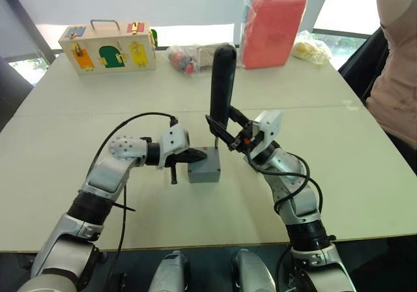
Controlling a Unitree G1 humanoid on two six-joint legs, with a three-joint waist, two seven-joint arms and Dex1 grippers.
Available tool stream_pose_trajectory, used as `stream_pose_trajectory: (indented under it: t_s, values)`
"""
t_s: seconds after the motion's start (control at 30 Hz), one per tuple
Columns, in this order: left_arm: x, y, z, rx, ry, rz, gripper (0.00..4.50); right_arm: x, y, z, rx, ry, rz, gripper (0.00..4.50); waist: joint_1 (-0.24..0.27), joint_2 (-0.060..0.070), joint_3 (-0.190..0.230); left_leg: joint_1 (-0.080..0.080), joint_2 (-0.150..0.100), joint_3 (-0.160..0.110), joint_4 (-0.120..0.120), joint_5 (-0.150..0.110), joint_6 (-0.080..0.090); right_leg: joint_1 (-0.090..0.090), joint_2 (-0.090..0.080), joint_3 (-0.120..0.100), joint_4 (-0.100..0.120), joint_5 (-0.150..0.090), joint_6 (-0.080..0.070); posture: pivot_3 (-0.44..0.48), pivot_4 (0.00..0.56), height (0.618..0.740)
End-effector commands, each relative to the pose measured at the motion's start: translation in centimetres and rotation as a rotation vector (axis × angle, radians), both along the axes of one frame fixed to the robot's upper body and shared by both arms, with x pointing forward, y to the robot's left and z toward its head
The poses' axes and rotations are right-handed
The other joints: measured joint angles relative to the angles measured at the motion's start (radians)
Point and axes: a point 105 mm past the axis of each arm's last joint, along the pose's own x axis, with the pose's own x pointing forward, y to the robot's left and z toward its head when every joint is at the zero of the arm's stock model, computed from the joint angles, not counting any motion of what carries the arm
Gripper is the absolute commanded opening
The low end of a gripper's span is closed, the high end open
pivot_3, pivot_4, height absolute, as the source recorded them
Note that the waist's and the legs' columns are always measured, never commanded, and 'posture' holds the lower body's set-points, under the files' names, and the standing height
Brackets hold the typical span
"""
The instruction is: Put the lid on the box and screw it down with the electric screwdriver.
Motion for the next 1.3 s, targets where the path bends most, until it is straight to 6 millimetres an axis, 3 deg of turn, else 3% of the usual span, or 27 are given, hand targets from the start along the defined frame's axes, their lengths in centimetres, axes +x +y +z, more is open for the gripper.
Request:
stream_pose_trajectory:
  t_s: [0.03,0.33,0.47,0.63,0.8,1.13,1.3]
  values:
    - [-0.2,0.5,-0.6,0.029,0.013,0.014,0.0,-0.3,0.0,0.7,0.007,-0.042,0.004,1.82,0.0,0.0,0.0,0.0,0.0,0.0,0.0,0.0,0.0,0.0,0.0,0.0,0.0,0.0,0.0,0.0,0.15,0.73]
    - [-0.3,0.4,-0.8,0.028,0.018,0.008,0.0,0.1,-0.9,1.3,-0.005,-0.06,-0.018,1.82,0.001,0.0,0.0,0.0,0.0,0.0,0.0,0.0,0.0,0.001,0.0,0.0,0.0,0.0,0.0,0.0,0.15,0.73]
    - [-0.4,0.4,-0.9,0.029,0.019,0.007,0.0,0.1,-0.8,0.6,-0.026,-0.031,-0.011,1.82,0.002,0.0,0.0,0.001,0.0,0.0,0.0,0.0,0.0,0.001,0.0,0.0,0.0,0.0,0.0,0.0,0.15,0.73]
    - [-0.4,0.3,-0.9,0.028,0.02,0.006,0.0,-0.2,-0.2,-0.8,-0.061,0.032,0.024,1.82,0.002,0.0,-0.001,0.002,0.0,0.0,0.0,0.0,0.0,0.002,0.0,0.0,0.0,0.0,0.0,0.0,0.15,0.73]
    - [-0.4,0.4,-1.2,0.033,0.024,0.011,0.0,-0.5,0.9,-3.8,-0.102,0.16,0.041,1.82,0.001,0.0,-0.005,0.002,0.0,0.0,0.0,0.0,0.0,0.002,0.0,0.0,0.0,0.0,0.0,0.0,0.15,0.73]
    - [-0.6,0.6,-1.7,0.038,0.039,0.014,0.0,-0.1,0.8,-6.4,-0.172,0.288,0.005,1.82,0.0,-0.003,-0.021,0.007,0.001,0.0,-0.001,0.0,0.001,0.007,0.0,0.0,0.0,-0.002,-0.001,0.0,0.15,0.73]
    - [-0.7,0.5,-1.9,0.039,0.044,0.015,0.0,-0.1,0.8,-7.6,-0.207,0.34,-0.007,1.82,-0.001,-0.004,-0.025,0.022,0.002,0.0,-0.004,-0.004,0.006,0.022,0.0,0.0,-0.002,-0.007,-0.004,0.0,0.15,0.73]
